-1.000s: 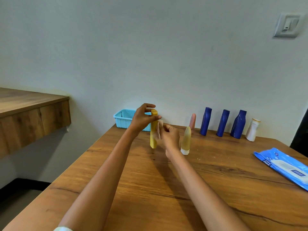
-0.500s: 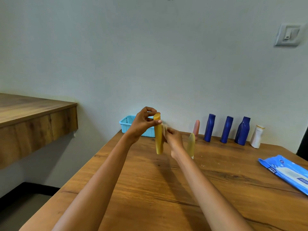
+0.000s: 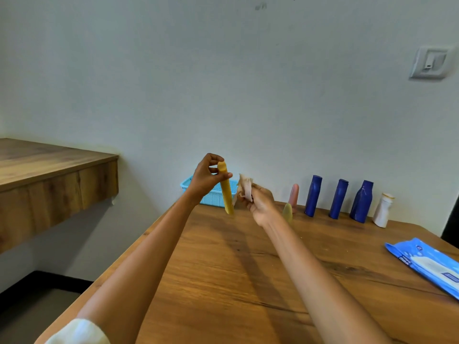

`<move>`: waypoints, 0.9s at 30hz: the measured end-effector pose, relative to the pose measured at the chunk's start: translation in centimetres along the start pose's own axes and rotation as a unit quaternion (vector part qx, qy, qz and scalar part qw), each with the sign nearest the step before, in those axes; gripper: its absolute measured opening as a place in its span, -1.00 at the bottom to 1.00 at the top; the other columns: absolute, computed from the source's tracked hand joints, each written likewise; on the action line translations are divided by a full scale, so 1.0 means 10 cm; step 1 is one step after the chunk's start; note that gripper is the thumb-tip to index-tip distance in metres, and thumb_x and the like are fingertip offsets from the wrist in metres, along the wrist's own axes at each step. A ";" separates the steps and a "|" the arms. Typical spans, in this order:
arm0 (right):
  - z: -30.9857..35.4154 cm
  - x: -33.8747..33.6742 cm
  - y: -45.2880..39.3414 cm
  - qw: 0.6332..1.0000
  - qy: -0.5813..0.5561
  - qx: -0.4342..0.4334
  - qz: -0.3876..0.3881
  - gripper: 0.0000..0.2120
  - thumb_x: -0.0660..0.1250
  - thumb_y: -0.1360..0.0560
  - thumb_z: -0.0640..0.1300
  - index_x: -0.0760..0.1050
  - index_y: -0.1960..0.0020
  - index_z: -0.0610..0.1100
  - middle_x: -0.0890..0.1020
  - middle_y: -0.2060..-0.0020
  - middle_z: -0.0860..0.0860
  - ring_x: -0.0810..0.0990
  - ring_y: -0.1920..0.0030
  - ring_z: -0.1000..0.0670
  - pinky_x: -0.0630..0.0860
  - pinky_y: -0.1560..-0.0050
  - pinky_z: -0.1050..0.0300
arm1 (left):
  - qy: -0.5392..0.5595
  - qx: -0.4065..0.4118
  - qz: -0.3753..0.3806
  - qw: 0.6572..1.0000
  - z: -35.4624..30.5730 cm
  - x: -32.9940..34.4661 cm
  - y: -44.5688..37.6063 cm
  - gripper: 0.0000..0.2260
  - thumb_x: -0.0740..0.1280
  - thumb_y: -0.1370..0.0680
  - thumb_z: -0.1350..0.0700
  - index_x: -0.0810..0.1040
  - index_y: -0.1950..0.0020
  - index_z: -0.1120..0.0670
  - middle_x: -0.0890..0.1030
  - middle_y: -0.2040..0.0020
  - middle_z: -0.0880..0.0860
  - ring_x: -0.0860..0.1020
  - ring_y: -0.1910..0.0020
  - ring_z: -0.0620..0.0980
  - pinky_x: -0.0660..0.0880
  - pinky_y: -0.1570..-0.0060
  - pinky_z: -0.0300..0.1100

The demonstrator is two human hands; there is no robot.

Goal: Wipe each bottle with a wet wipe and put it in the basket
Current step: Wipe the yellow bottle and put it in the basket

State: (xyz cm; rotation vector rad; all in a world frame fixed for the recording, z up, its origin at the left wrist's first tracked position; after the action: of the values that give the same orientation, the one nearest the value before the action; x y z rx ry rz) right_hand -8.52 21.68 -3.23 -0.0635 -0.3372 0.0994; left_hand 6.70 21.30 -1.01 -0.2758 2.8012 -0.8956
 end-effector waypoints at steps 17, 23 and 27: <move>0.05 0.68 -1.43 0.999 0.035 -0.013 -0.033 -0.82 0.23 -0.58 -0.21 0.57 -0.07 -0.24 0.53 0.29 -0.08 0.45 0.39 0.06 0.63 0.04 0.00 | -0.114 -0.058 -0.034 0.991 0.79 -0.73 -1.37 -0.60 0.40 -0.43 0.36 0.40 -0.21 0.11 0.43 -0.10 0.10 0.47 0.02 0.06 0.47 0.10 -0.14; -0.17 0.78 -1.88 0.993 0.113 0.005 -0.032 -0.90 0.27 -0.55 -0.22 0.56 0.00 -0.17 0.60 0.11 -0.12 0.54 0.32 0.02 0.62 0.01 -0.03 | -0.142 -0.123 0.070 0.980 1.24 -0.87 -1.62 -0.47 0.31 -0.48 0.40 0.28 -0.40 0.11 0.42 -0.22 0.21 0.46 -0.05 0.08 0.48 0.02 -0.14; -0.24 0.80 -2.03 0.992 0.125 0.019 -0.028 -0.84 0.27 -0.55 -0.23 0.53 -0.11 -0.19 0.57 0.03 -0.13 0.59 0.09 -0.08 0.61 -0.02 -0.05 | -0.132 -0.143 0.103 0.975 1.38 -0.88 -1.71 -0.39 0.33 -0.50 0.37 0.19 -0.46 0.06 0.41 -0.30 0.21 0.45 -0.16 0.09 0.45 -0.14 -0.07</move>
State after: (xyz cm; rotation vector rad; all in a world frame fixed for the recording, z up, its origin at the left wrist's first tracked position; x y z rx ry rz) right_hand 1.56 2.24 -1.22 -0.0281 -0.0865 0.0410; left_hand 20.41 2.01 -0.99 -0.1275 2.6404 -0.3773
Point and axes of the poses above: each hand's wrist, its own y-axis away from the middle knuckle, its own x-axis out of the palm, z = x × y, the point moved 1 cm from there along -y, towards the middle knuckle
